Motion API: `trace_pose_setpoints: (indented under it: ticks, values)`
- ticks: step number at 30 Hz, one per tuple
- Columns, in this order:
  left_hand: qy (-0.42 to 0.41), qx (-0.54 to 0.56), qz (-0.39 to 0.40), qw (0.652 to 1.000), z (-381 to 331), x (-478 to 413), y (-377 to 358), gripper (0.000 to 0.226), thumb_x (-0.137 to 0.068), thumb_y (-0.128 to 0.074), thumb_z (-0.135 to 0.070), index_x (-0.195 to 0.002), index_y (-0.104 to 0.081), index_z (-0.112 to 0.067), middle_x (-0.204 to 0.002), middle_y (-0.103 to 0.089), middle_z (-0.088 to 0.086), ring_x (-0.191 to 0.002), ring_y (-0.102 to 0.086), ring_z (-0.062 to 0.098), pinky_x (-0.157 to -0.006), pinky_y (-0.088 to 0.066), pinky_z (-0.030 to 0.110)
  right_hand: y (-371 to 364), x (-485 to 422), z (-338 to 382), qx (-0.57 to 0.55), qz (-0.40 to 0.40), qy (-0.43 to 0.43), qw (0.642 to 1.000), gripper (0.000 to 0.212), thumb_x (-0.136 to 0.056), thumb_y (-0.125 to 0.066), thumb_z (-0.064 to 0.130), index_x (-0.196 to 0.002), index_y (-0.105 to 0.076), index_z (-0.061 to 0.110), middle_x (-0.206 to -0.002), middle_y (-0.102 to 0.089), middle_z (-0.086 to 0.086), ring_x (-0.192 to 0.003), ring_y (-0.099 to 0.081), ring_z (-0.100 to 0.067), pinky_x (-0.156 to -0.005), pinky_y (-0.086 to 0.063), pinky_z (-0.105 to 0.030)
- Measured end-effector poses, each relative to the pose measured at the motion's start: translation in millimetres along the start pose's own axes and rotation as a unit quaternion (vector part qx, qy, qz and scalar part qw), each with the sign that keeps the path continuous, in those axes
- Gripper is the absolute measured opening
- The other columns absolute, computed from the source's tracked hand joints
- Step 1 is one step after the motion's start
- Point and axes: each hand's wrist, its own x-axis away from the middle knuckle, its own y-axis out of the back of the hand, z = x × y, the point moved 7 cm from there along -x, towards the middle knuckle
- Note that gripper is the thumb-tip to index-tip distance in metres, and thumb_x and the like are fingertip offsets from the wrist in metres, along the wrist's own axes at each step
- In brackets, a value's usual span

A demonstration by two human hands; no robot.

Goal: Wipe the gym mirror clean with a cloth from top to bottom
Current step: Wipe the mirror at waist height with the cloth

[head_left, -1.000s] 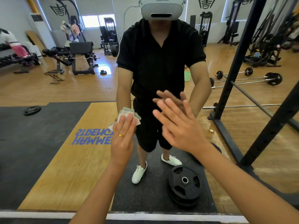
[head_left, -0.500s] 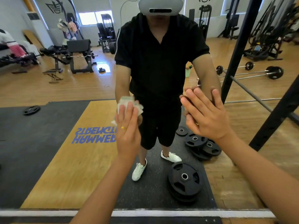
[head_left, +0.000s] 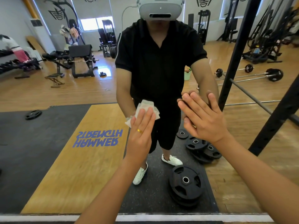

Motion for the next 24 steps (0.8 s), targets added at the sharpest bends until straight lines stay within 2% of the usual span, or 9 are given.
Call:
trace_pose_setpoints:
  ticks: [4,7,11,15,19,24]
  values:
    - [-0.016,-0.004,-0.008,1.000,-7,-19,3,0.058,-0.095,-0.051,0.020,-0.148,-0.042,-0.001,-0.157,-0.039,0.007,-0.156,-0.020,0.021,-0.126,-0.019,0.050,2,-1,-1,-0.009,-0.003,-0.005,1.000,0.066,-0.090,-0.060,0.024,-0.153,-0.048,0.010,-0.160,-0.043,-0.013,-0.152,-0.035,-0.027,-0.126,-0.013,-0.054]
    - [-0.045,0.000,-0.030,0.999,-16,-54,11,0.037,-0.107,-0.040,0.008,-0.142,-0.050,0.005,-0.152,-0.047,0.018,-0.152,-0.029,0.029,-0.125,-0.023,0.052,2,0,0,-0.014,0.002,-0.004,1.000,0.065,-0.091,-0.060,0.024,-0.153,-0.048,0.010,-0.160,-0.043,-0.014,-0.151,-0.035,-0.028,-0.126,-0.012,-0.054]
    - [-0.029,0.019,-0.070,0.997,-27,-95,15,0.035,-0.105,-0.043,0.008,-0.137,-0.056,0.010,-0.148,-0.050,0.023,-0.144,-0.038,0.039,-0.124,-0.024,0.053,2,-1,-1,-0.019,0.001,-0.006,1.000,0.064,-0.093,-0.059,0.025,-0.154,-0.047,0.010,-0.160,-0.042,-0.014,-0.151,-0.036,-0.029,-0.126,-0.012,-0.054]
    - [-0.056,-0.015,-0.094,0.994,-32,-82,2,0.038,-0.105,-0.047,0.009,-0.141,-0.054,0.000,-0.149,-0.049,0.012,-0.143,-0.044,0.032,-0.122,-0.027,0.049,3,-1,-1,-0.036,-0.007,-0.012,0.999,0.065,-0.093,-0.060,0.031,-0.154,-0.047,0.010,-0.159,-0.044,-0.014,-0.151,-0.036,-0.028,-0.127,-0.013,-0.053]
    - [-0.076,-0.045,-0.065,0.994,-36,-42,-16,0.039,-0.108,-0.040,0.004,-0.145,-0.049,-0.005,-0.150,-0.049,0.008,-0.151,-0.033,0.021,-0.123,-0.027,0.045,2,-1,-2,-0.035,-0.007,-0.019,0.999,0.067,-0.093,-0.061,0.032,-0.155,-0.046,0.011,-0.160,-0.043,-0.013,-0.152,-0.034,-0.026,-0.126,-0.014,-0.053]
    - [-0.087,-0.065,-0.044,0.993,-33,-16,-25,0.043,-0.108,-0.043,0.005,-0.149,-0.045,-0.006,-0.152,-0.048,0.007,-0.152,-0.032,0.020,-0.124,-0.028,0.044,2,-2,-1,-0.032,0.007,-0.017,0.999,0.065,-0.094,-0.060,0.031,-0.155,-0.046,0.012,-0.160,-0.042,-0.012,-0.151,-0.035,-0.026,-0.125,-0.017,-0.054]
